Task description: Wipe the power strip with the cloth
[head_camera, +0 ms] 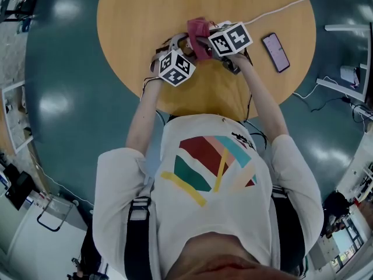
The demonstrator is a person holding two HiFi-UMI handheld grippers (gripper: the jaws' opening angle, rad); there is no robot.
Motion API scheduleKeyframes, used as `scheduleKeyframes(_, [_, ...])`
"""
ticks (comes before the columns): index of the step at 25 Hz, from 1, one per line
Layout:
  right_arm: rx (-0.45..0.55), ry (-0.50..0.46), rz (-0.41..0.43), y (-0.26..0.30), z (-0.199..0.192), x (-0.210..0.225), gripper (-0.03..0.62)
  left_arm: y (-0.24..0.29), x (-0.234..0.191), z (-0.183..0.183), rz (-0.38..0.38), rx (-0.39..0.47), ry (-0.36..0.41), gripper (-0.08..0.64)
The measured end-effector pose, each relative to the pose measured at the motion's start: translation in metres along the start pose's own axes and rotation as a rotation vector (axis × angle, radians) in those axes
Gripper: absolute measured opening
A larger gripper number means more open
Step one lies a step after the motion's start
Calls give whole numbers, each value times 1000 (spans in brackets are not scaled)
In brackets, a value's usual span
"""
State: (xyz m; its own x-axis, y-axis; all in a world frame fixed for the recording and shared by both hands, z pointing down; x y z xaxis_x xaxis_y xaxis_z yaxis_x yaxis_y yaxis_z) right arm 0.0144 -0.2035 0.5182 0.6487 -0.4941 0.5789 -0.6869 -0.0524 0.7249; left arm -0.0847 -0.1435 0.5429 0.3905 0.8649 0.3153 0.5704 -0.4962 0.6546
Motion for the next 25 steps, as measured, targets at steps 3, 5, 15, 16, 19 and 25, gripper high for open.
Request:
scheduleKeyframes(3, [15, 6, -22, -8, 3, 12, 40, -1, -1, -1, -4, -2, 3, 307])
scheduleKeyframes(5, [31, 17, -43, -16, 7, 20, 40, -2, -2, -1, -5, -2, 3, 307])
scheduleKeyframes(15, [113, 81, -157, -60, 11, 76, 40, 2, -1, 0, -7, 4, 3, 307])
scheduleKeyframes(16, [118, 81, -170, -63, 11, 80, 40, 2, -1, 0, -8, 4, 3, 307])
scheduleKeyframes(19, [126, 77, -196, -70, 12, 88, 40, 3, -2, 0, -12, 2, 1, 307])
scheduleKeyframes(25, [140, 73, -225, -78, 16, 95, 40, 2, -4, 2, -11, 2, -1, 307])
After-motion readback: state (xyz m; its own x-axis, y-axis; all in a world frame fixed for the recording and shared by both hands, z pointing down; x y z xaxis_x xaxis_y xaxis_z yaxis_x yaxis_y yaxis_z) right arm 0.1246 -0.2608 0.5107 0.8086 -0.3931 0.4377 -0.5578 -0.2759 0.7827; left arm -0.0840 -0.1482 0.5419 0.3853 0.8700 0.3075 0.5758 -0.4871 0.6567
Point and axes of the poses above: the fingertips, and each gripper's own axes: y forward along the fingers, x to its right, z out of its top, the point moved 9 cm from there along -y, backward along the fingers, and after that the axes turned 15 degrees about y, right-handed, at the moved point
